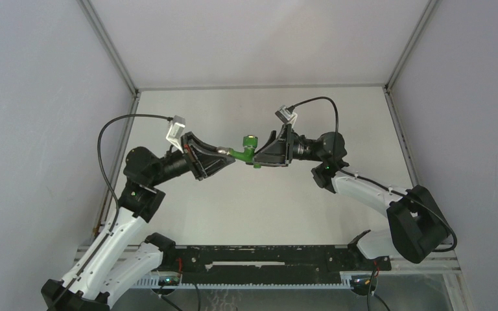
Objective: Install the water faucets
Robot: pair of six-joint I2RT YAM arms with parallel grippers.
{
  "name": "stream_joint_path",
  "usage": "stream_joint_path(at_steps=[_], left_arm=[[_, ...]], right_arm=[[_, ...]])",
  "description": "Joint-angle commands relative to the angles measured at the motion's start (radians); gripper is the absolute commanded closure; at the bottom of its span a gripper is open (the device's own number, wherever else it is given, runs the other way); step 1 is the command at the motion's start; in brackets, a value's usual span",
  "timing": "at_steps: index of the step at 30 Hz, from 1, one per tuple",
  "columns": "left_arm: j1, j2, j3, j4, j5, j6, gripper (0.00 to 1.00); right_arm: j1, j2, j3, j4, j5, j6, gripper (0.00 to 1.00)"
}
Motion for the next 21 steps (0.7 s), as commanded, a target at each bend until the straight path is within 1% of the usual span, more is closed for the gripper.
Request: stream_joint_path(at_steps=[1,7,11,13,14,16,17,18,21], left_arm=[[0.004,-0.009,-0.008,0.101,-0.025,-0.036,1.00],[0.003,-0.017,-0.010,0.105,-0.017,-0.039,1.00],[0.002,-0.019,-0.011,0.106,-0.016,-0.040,1.00],[0.002,-0.021,-0.012,0.105,-0.016,-0.042,1.00],[0.002,-0.020,-0.012,0.105,-0.016,-0.046,1.00],[0.002,-0.019,-0.006,0.084,-0.027,-0.053,1.00],[0.002,-0.017,0.003,0.060,-0.034,-0.055,0.99],[0.003,-0.011,0.020,0.024,-0.039,-0.057,0.89],[0.004,0.010,0.092,-0.122,-0.011,-0.024,0.42]], right_arm=[[0.022,0.020,0.048,0.134,0.033,0.045,0.11],[0.028,0.059,0.063,0.230,0.089,0.110,0.31],[0.036,0.113,0.082,0.331,0.108,0.193,0.52],[0.036,0.134,0.084,0.367,0.121,0.222,0.63],[0.037,0.141,0.086,0.368,0.124,0.230,0.70],[0.036,0.153,0.089,0.365,0.127,0.244,0.88],[0.033,0.158,0.092,0.367,0.123,0.249,0.99],[0.027,0.160,0.093,0.370,0.121,0.261,1.00],[0.002,0.155,0.093,0.371,0.102,0.276,1.00]])
